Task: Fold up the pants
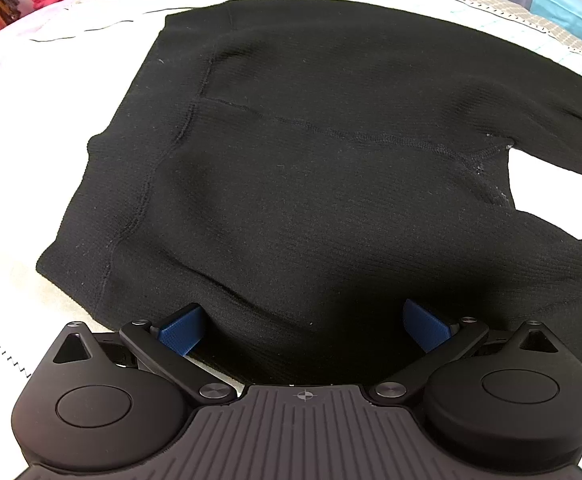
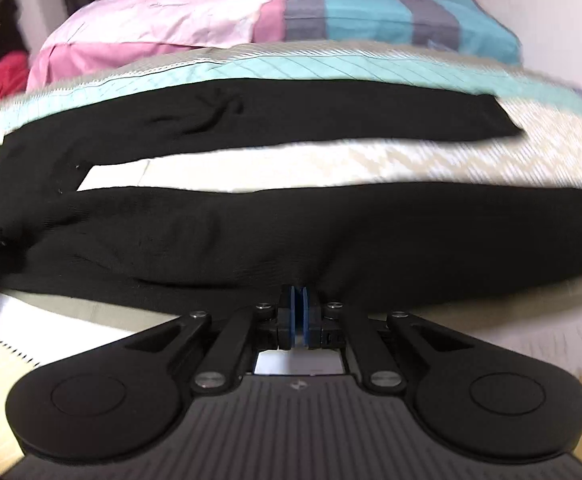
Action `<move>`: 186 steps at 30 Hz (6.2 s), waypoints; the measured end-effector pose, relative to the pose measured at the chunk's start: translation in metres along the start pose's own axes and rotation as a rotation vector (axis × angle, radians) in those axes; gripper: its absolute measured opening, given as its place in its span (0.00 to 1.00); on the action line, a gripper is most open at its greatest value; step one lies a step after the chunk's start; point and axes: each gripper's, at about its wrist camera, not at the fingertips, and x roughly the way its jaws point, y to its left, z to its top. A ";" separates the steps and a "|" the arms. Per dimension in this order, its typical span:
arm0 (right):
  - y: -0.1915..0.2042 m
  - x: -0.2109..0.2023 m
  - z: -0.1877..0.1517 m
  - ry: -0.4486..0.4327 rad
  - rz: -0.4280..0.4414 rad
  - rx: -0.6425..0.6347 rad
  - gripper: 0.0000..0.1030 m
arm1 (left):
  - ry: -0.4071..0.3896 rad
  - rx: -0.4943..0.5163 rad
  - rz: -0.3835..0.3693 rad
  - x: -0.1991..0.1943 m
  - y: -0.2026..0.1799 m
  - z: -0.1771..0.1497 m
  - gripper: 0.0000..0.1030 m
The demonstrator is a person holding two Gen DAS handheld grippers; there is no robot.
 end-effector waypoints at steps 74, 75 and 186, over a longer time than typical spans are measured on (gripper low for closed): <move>0.164 0.036 0.004 0.062 0.200 -0.535 0.05 | -0.007 0.184 -0.117 -0.016 0.018 -0.023 1.00; 0.167 0.036 0.007 0.057 0.201 -0.513 0.07 | -0.002 0.183 -0.115 -0.017 0.017 -0.023 1.00; 0.463 0.162 0.107 -0.044 0.629 -0.915 0.43 | -0.142 -0.050 -0.043 -0.027 0.122 -0.036 1.00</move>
